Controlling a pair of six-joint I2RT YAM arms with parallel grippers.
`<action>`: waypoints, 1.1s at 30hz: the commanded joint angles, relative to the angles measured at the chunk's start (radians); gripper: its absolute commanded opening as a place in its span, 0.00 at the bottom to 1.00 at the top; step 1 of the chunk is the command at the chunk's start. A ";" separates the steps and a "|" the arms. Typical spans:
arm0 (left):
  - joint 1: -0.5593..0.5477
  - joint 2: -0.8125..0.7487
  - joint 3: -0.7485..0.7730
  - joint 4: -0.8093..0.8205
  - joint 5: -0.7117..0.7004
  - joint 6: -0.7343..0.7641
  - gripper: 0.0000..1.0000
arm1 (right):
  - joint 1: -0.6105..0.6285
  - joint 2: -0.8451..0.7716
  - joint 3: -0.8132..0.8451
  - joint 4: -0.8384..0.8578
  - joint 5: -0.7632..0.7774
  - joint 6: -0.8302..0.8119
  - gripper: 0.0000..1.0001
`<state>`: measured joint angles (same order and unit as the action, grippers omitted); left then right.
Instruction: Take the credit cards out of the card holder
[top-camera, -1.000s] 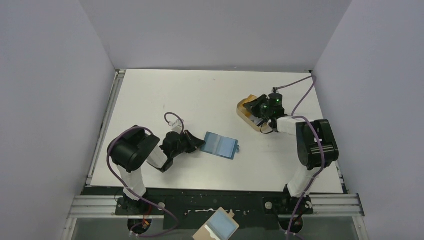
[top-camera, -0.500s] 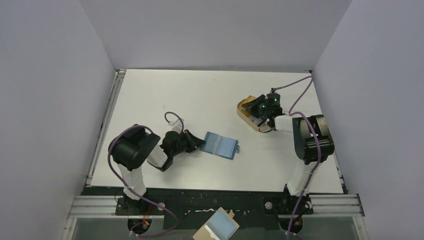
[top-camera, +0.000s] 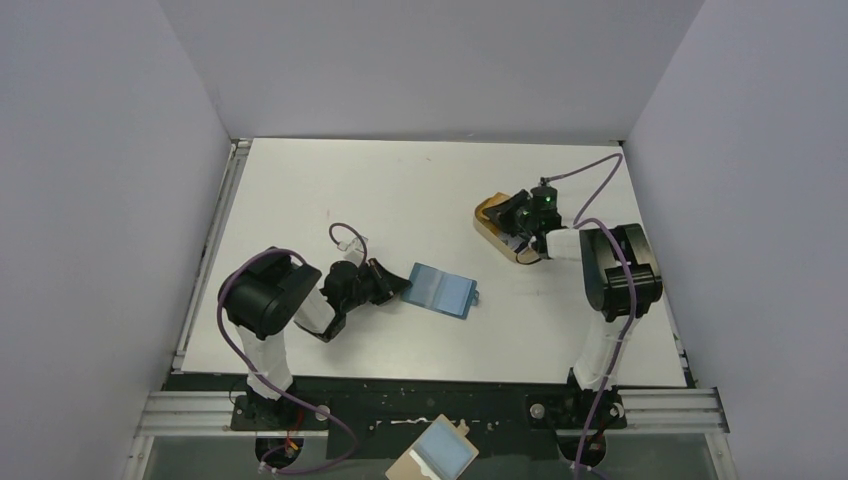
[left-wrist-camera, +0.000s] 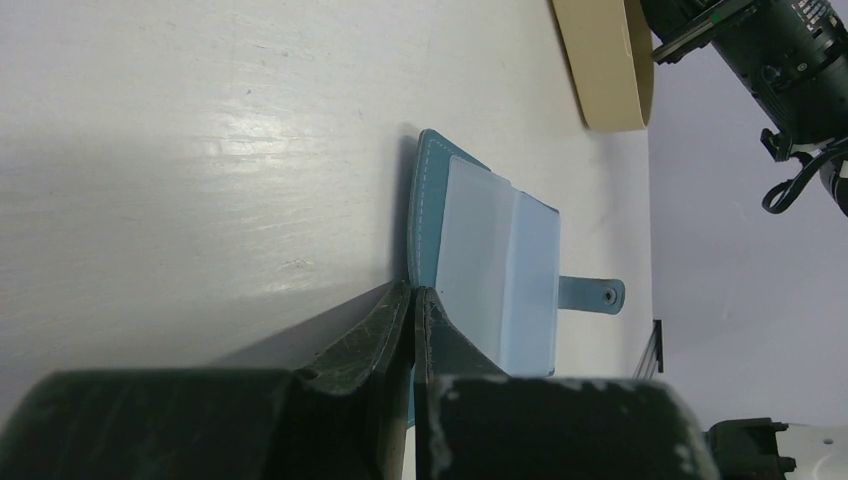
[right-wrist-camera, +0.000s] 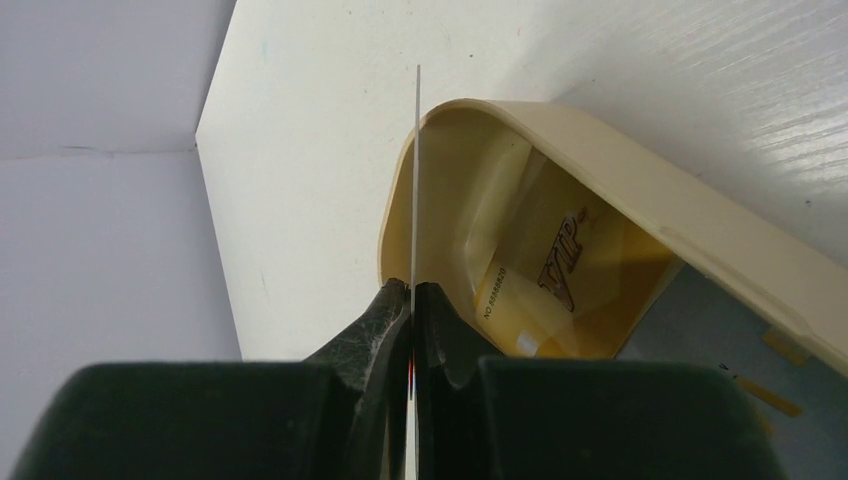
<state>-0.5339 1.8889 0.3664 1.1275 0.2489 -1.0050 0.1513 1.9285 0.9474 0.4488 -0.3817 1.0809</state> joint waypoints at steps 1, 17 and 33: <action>0.014 0.054 -0.023 -0.198 -0.033 0.054 0.00 | -0.001 0.011 0.048 0.076 0.014 0.007 0.00; 0.020 0.059 -0.030 -0.180 -0.025 0.052 0.00 | -0.001 -0.060 0.031 -0.053 0.031 -0.010 0.41; 0.020 0.046 -0.057 -0.149 -0.030 0.048 0.00 | 0.000 -0.233 0.045 -0.261 0.032 -0.072 0.56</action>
<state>-0.5243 1.8954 0.3573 1.1492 0.2623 -1.0100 0.1513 1.7744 0.9558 0.2291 -0.3630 1.0451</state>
